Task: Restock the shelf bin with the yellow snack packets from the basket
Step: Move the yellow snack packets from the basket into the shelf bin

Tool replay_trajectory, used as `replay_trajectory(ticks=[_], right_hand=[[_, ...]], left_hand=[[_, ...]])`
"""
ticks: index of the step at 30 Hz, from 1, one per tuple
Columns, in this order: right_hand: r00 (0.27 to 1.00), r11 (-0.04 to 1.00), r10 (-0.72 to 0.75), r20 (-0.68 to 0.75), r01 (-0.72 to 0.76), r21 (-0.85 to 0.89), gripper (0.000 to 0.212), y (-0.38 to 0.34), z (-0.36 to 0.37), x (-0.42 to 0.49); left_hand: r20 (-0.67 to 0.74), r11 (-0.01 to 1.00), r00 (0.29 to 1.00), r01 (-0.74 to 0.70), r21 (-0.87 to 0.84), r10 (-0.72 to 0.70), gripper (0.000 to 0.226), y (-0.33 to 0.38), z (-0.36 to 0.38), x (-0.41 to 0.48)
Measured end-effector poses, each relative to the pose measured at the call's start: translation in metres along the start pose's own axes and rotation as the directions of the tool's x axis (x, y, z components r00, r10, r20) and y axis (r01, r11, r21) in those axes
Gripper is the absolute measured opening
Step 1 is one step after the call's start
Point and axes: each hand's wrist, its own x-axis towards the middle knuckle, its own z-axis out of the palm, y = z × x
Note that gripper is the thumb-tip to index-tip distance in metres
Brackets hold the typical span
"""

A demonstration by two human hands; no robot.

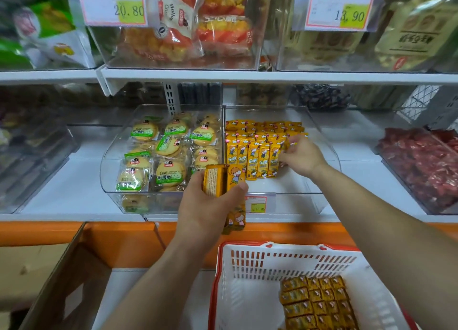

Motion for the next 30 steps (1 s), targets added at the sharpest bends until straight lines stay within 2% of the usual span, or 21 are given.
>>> replay_trajectory(ticks=[3, 6, 9, 14, 19, 22, 26, 30], right_hand=[[0.996, 0.969, -0.087, -0.011, 0.087, 0.230, 0.029, -0.010, -0.023, -0.054], [0.958, 0.896, -0.219, 0.183, 0.124, 0.426, 0.023, -0.016, -0.046, -0.124], [0.908, 0.846, -0.290, 0.302, 0.096, 0.524, 0.044, -0.017, -0.060, -0.179], [0.927, 0.847, -0.270, 0.260, 0.100, 0.522, 0.079, -0.012, -0.060, -0.197], [0.906, 0.683, -0.252, 0.339, -0.081, 0.726, 0.086, -0.001, -0.067, -0.199], [0.900, 0.649, -0.245, 0.361, -0.125, 0.751, 0.085, 0.004, -0.071, -0.198], [0.946, 0.620, -0.159, 0.284, -0.128, 0.774, 0.075, 0.007, -0.072, -0.195], [0.989, 0.639, -0.110, 0.094, -0.002, 0.769, 0.052, 0.009, -0.075, -0.183]], left_hand=[[0.030, 0.999, 0.999, 0.022, -0.025, -0.021, 0.028, 0.003, 0.008, -0.003], [0.083, 0.997, 0.995, 0.067, -0.045, -0.063, 0.028, 0.007, 0.023, -0.008], [0.147, 0.994, 0.985, 0.096, -0.049, -0.088, 0.027, 0.008, 0.041, -0.019], [0.200, 0.992, 0.975, 0.107, -0.061, -0.093, 0.043, 0.010, 0.067, -0.039], [0.206, 0.976, 0.967, 0.175, -0.126, -0.147, 0.034, 0.011, 0.073, -0.046], [0.198, 0.965, 0.961, 0.223, -0.138, -0.193, 0.028, 0.010, 0.072, -0.046], [0.126, 0.979, 0.976, 0.190, -0.073, -0.180, 0.017, 0.007, 0.068, -0.040], [0.117, 0.985, 0.981, 0.161, -0.056, -0.154, 0.013, 0.010, 0.058, -0.032]])
